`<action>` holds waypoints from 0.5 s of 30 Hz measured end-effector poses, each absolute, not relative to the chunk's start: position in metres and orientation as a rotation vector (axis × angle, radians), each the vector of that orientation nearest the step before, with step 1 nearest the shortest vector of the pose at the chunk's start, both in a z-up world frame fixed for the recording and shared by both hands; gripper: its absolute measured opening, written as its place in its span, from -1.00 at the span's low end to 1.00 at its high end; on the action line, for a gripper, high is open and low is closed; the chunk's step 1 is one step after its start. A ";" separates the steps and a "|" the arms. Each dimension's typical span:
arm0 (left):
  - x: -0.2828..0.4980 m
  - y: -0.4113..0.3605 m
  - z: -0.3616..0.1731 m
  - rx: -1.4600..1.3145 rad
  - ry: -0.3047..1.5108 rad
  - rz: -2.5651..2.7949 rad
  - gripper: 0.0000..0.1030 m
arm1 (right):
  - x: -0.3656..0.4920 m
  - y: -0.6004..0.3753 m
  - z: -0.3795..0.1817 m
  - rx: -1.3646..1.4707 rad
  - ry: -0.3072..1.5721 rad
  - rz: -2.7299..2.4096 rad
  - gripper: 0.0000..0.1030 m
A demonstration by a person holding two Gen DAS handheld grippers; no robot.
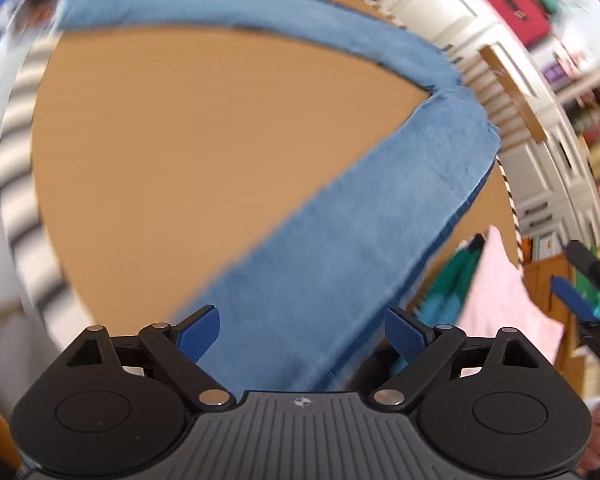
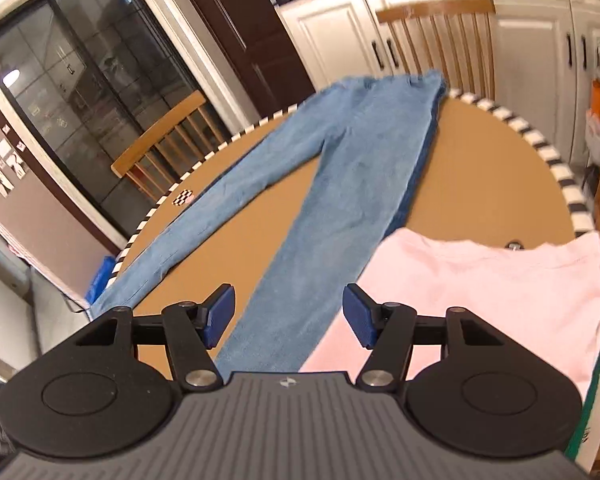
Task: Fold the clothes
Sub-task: 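Grasp the jeans leg hems with the left gripper while the right gripper grasps the legs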
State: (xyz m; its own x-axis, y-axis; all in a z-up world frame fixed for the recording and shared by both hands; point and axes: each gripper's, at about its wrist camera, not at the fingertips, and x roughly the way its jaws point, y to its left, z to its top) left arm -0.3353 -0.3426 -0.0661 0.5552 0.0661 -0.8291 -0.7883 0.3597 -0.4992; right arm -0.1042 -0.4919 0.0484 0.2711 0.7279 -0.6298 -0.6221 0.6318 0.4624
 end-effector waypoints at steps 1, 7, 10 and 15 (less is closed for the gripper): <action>-0.338 -0.349 -0.068 -1.110 0.805 0.644 0.78 | -0.100 -0.492 0.044 0.146 0.935 0.921 0.20; -0.360 -0.355 -0.086 -1.439 0.689 0.683 0.78 | -0.100 -0.481 0.044 0.143 0.947 0.916 0.22; -0.366 -0.352 -0.098 -1.567 0.626 0.690 0.77 | -0.106 -0.470 0.051 0.080 0.902 0.977 0.35; -0.363 -0.358 -0.099 -1.620 0.585 0.702 0.79 | -0.100 -0.453 0.055 0.001 0.893 0.999 0.39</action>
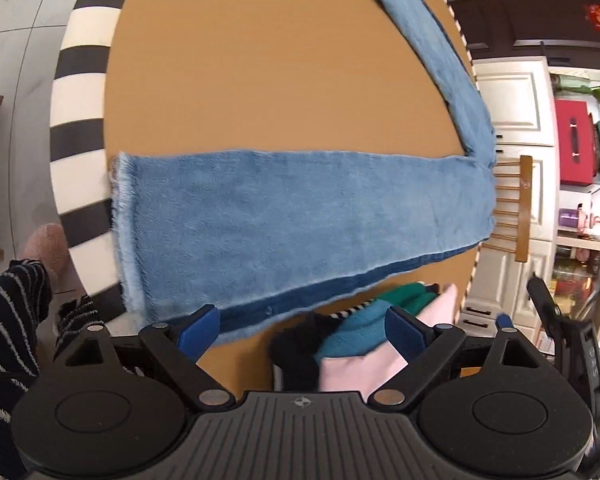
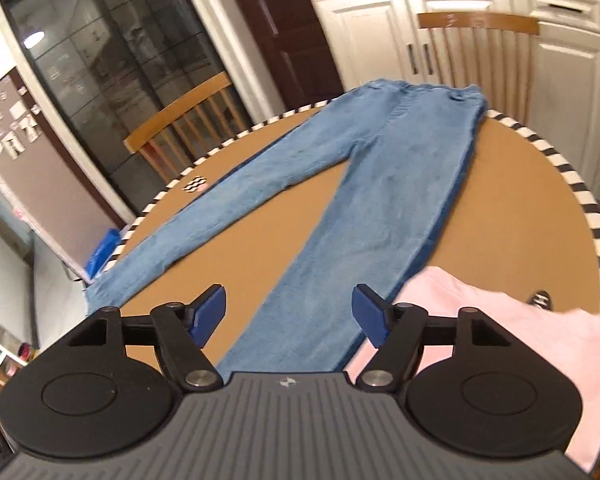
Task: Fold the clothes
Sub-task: 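Grasp the jeans leg hems with the left gripper while the right gripper grasps the legs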
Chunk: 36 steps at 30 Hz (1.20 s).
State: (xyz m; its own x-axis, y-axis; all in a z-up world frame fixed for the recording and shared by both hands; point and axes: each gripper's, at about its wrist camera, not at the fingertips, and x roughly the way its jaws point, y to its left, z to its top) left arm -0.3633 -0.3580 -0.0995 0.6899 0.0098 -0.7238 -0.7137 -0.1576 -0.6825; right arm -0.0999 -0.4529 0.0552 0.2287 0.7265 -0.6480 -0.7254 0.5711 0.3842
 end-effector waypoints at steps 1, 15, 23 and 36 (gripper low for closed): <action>-0.362 -0.359 -0.098 -1.607 0.579 0.709 0.79 | -0.094 -0.450 0.055 -0.005 0.901 1.003 0.39; -0.355 -0.407 -0.106 -1.802 0.205 1.103 0.80 | 0.103 -0.428 0.018 0.088 1.072 1.087 0.47; -0.338 -0.443 -0.108 -1.848 0.135 1.168 0.81 | 0.250 -0.443 -0.054 0.331 1.263 0.892 0.47; -0.336 -0.457 -0.110 -1.852 0.045 1.247 0.83 | 0.264 -0.385 -0.097 0.395 1.309 0.965 0.44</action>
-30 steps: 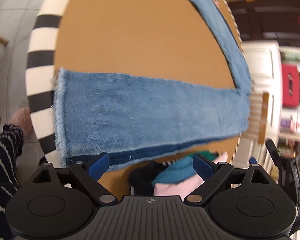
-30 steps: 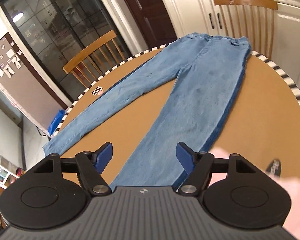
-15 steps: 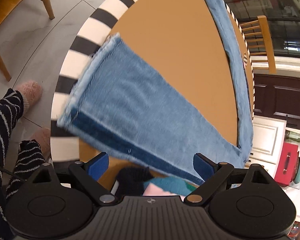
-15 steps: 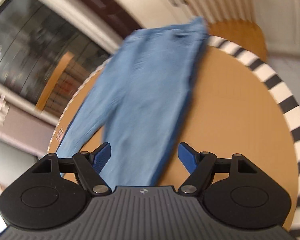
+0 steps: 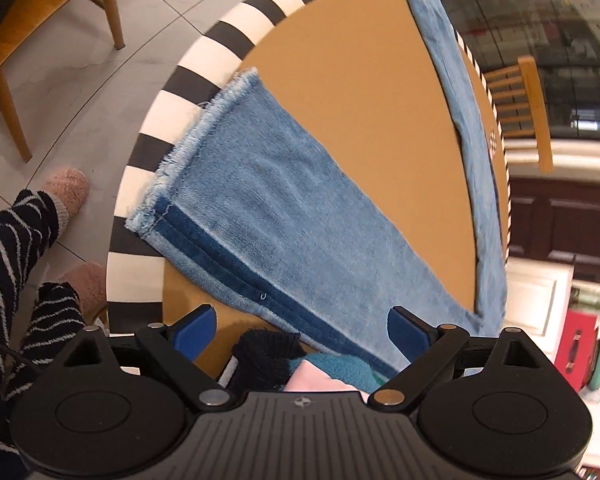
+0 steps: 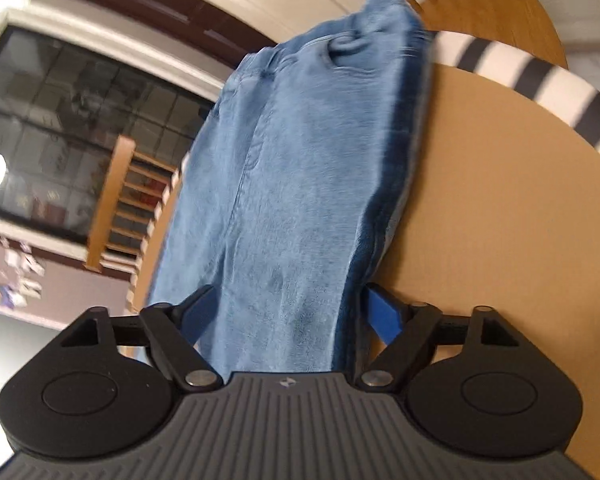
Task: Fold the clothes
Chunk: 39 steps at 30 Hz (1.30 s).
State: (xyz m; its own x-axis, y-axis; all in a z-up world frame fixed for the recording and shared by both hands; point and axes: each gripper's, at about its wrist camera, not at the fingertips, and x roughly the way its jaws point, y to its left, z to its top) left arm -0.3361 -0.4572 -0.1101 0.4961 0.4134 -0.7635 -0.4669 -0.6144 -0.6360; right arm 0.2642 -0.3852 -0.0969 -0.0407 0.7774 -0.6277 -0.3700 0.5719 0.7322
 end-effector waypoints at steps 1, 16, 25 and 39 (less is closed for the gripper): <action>-0.338 -0.459 -0.111 -1.860 0.022 1.249 0.84 | 0.261 -0.381 -0.095 0.351 1.296 0.958 0.16; -0.325 -0.474 -0.142 -1.879 -0.257 1.255 0.83 | 0.268 -0.397 -0.106 0.408 1.410 0.896 -0.74; -0.316 -0.461 -0.150 -1.791 -0.279 1.271 -0.17 | 0.270 -0.393 -0.105 0.405 1.413 0.888 -0.74; -0.348 -0.456 -0.142 -1.753 -0.271 1.310 -0.86 | 0.251 -0.386 -0.094 0.263 1.370 0.920 -0.88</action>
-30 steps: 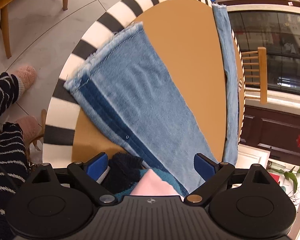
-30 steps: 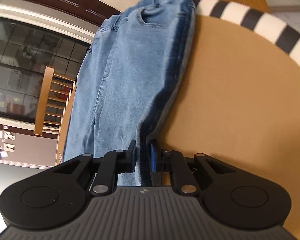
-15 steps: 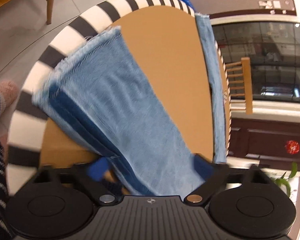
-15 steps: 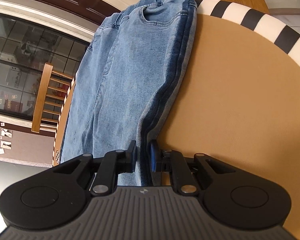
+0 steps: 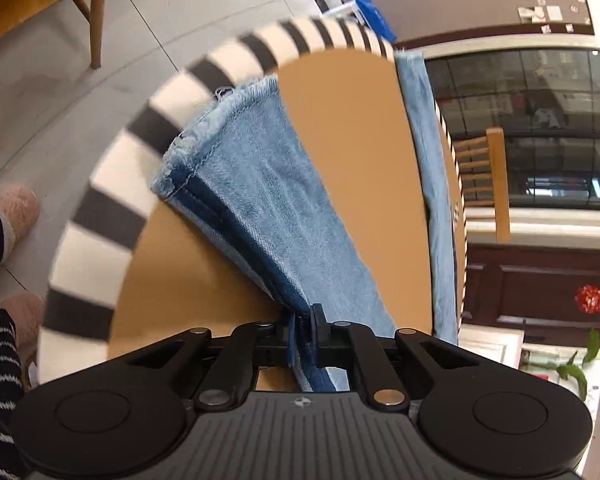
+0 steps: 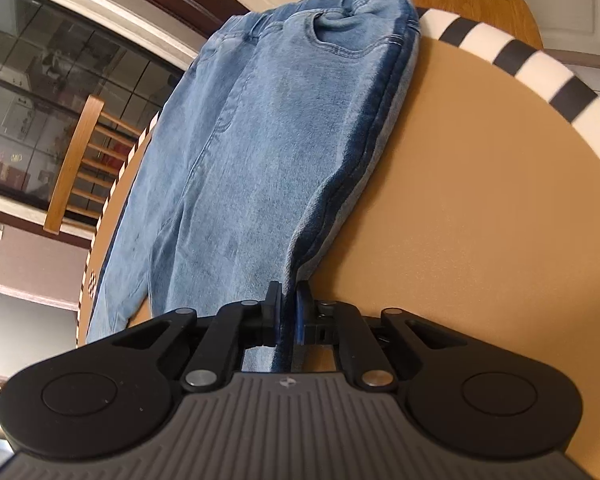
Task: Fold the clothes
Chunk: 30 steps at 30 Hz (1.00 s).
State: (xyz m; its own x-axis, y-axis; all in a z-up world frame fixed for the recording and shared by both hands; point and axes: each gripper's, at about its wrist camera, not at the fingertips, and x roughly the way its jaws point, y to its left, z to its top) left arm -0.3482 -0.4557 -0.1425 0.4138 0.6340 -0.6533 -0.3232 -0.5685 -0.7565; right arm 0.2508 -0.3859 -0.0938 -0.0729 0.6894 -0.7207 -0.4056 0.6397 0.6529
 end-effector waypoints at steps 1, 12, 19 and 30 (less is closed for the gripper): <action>-0.352 -0.456 -0.141 -1.749 -0.280 1.316 -0.86 | 0.248 -0.387 -0.094 0.252 1.370 0.925 -0.88; -0.354 -0.458 -0.139 -1.758 -0.274 1.332 -0.85 | 0.236 -0.380 -0.085 0.133 1.338 0.904 -0.90; -0.352 -0.455 -0.137 -1.756 -0.246 1.347 -0.85 | 0.239 -0.377 -0.087 0.140 1.358 0.903 -0.90; -0.339 -0.446 -0.131 -1.707 -0.077 1.426 -0.85 | 0.243 -0.381 -0.092 0.160 1.370 0.937 -0.93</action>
State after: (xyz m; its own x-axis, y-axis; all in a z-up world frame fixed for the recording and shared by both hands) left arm -0.3387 -0.4461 -0.1307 0.3378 0.5511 -0.7630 -0.4655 -0.6067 -0.6444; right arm 0.2434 -0.3806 -0.0921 -0.0864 0.6457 -0.7587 -0.4726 0.6438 0.6018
